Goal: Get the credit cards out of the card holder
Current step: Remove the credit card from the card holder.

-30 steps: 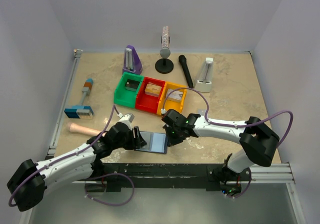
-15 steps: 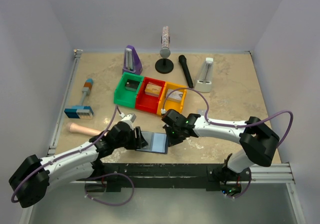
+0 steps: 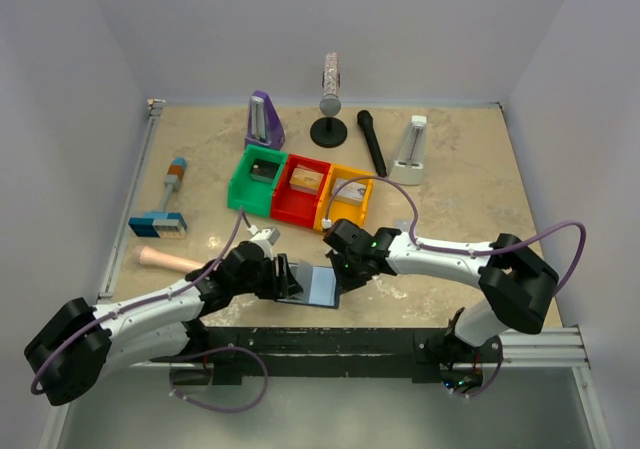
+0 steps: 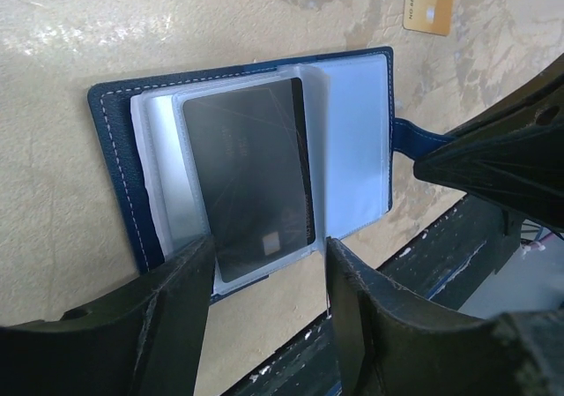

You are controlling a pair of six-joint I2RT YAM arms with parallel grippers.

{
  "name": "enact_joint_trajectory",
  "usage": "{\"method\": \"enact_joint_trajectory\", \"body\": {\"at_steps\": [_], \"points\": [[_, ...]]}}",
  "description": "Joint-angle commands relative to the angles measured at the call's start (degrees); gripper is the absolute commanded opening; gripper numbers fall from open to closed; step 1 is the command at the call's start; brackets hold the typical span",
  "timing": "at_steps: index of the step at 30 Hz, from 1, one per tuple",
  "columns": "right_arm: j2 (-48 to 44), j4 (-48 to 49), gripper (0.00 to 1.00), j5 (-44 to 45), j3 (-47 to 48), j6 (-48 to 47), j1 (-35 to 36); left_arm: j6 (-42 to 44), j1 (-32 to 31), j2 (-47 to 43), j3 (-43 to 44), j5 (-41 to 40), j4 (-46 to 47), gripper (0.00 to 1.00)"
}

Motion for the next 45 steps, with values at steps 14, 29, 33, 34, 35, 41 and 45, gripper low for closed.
{"method": "enact_joint_trajectory", "body": {"at_steps": [14,29,33,34,35,41,45], "points": [[-0.25,1.39,0.0,-0.77,-0.01,0.12,0.27,1.59,-0.15,-2.59,1.87,-0.78,-0.81,0.57],[-0.34,1.57,0.0,-0.86,-0.01,-0.06,0.27,3.88,-1.46,2.5,6.7,3.52,3.14,0.57],[-0.95,1.31,0.01,-0.33,-0.36,0.47,0.27,3.7,-2.6,5.13,8.2,5.02,5.07,0.57],[-1.31,1.22,0.06,0.02,-0.53,0.56,0.27,3.62,-2.87,5.84,8.55,5.28,5.43,0.57],[-1.74,0.96,0.14,0.45,-0.71,0.73,0.27,3.53,-3.22,6.54,8.72,5.28,5.78,0.57],[-5.26,-1.15,0.41,2.39,-2.29,1.35,0.18,3.26,-3.93,9.79,9.87,5.81,7.54,0.57],[-7.81,-2.38,0.48,4.94,-3.43,1.7,0.1,3.17,-4.28,11.9,10.74,6.25,8.51,0.57]]}}
